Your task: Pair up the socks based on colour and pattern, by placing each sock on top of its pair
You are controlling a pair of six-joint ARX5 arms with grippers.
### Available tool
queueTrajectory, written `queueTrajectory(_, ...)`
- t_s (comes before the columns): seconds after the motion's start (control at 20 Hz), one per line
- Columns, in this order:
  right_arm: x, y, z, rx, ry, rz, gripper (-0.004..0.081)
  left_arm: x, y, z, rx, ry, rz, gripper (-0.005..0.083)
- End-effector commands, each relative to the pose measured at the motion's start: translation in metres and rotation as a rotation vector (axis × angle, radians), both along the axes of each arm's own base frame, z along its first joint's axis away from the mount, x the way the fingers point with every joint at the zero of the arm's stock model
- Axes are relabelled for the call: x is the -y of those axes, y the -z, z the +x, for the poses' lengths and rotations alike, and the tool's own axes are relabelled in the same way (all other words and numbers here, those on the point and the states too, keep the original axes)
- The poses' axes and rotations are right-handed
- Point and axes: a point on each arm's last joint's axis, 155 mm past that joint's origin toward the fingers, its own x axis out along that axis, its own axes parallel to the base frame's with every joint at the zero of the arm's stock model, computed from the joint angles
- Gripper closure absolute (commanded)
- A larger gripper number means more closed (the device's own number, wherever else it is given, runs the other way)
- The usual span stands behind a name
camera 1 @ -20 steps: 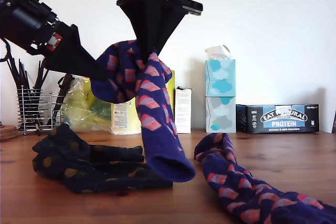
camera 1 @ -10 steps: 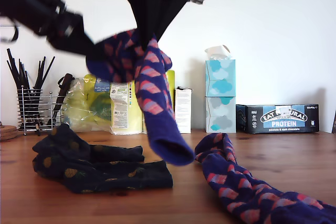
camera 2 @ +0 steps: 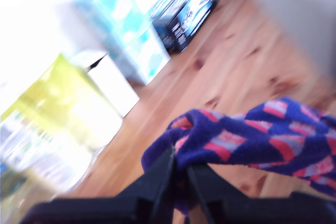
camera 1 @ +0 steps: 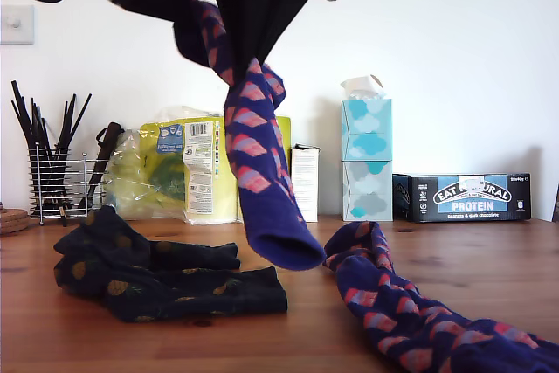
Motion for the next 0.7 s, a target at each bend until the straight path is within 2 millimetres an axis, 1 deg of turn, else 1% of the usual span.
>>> queueTrajectory(0.0, 0.001, -0.037, -0.017, 0.032, -0.007, 0.089, 0.0783, 0.007, -0.007, -0.002, 0.025, 0.024, -0.013, 0.0797)
queueTrajectory(0.15, 0.011, -0.075, -0.027, 0.079, 0.031, 0.177, 0.0783, 0.023, -0.006, -0.009, 0.024, 0.086, -0.028, 0.0797)
queueTrajectory(0.2, 0.014, -0.082, -0.028, 0.088, 0.051, 0.196, 0.0783, 0.027, -0.008, -0.01, 0.035, 0.099, -0.036, 0.0797)
queueTrajectory(0.3, 0.023, -0.092, -0.026, 0.122, 0.096, 0.202, 0.0783, 0.037, -0.016, -0.009, 0.077, 0.123, -0.058, 0.0797)
queueTrajectory(0.35, 0.026, -0.091, -0.025, 0.129, 0.11, 0.195, 0.0783, 0.041, -0.019, -0.009, 0.095, 0.131, -0.067, 0.0797)
queueTrajectory(0.4, 0.031, -0.085, -0.024, 0.129, 0.137, 0.174, 0.0783, 0.044, -0.018, -0.008, 0.098, 0.138, -0.069, 0.0797)
queueTrajectory(0.45, 0.037, -0.075, -0.024, 0.123, 0.154, 0.141, 0.0783, 0.046, -0.016, -0.009, 0.094, 0.145, -0.068, 0.0797)
queueTrajectory(0.55, 0.054, -0.047, -0.028, 0.101, 0.19, 0.051, 0.0783, 0.052, -0.013, -0.011, 0.087, 0.166, -0.069, 0.0797)
queueTrajectory(0.65, 0.072, -0.02, -0.037, 0.062, 0.221, -0.028, 0.0783, 0.059, -0.011, -0.014, 0.087, 0.189, -0.075, 0.0797)
